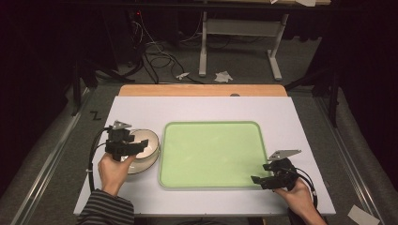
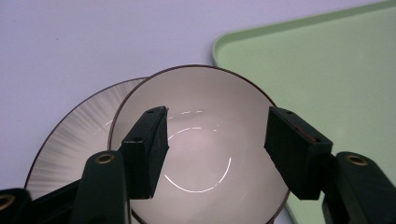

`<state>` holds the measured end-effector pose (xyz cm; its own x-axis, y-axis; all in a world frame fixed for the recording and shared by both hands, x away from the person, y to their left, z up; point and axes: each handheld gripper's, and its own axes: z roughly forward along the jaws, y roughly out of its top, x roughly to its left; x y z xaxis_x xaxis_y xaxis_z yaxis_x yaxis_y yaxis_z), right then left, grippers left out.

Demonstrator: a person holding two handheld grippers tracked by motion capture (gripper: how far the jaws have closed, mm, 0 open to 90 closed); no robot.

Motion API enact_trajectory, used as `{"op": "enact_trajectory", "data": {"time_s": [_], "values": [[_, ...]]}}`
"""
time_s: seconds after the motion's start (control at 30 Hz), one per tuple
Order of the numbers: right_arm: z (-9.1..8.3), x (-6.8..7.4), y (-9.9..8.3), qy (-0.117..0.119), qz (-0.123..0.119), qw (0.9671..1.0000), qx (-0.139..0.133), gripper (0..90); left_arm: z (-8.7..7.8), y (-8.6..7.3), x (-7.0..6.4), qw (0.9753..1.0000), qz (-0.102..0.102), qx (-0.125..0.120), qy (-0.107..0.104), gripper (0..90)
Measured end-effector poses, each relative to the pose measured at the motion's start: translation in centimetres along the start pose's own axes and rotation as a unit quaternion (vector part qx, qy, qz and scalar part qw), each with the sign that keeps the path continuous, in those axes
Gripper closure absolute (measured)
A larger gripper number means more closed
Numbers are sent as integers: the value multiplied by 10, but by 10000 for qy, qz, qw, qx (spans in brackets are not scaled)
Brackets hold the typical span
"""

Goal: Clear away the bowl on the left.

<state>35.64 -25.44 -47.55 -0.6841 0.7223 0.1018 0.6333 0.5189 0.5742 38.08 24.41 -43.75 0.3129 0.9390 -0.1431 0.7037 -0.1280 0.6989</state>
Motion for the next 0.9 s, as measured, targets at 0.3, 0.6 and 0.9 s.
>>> {"op": "enact_trajectory", "data": {"time_s": [0.3, 0.6, 0.9], "values": [[0, 0, 0, -19, -15, 10000, 11, 299, -2, -1, 14, 9992, -83, -44, 390, 400], [1, 0, 0, 0, -3, 10000, 16, 299, 5, -4, 28, 9982, -310, 153, 489, 443], [1, 0, 1, 9, 52, 10000, 49, 299, 20, -6, 39, 9956, -528, 517, 578, 526]]}}
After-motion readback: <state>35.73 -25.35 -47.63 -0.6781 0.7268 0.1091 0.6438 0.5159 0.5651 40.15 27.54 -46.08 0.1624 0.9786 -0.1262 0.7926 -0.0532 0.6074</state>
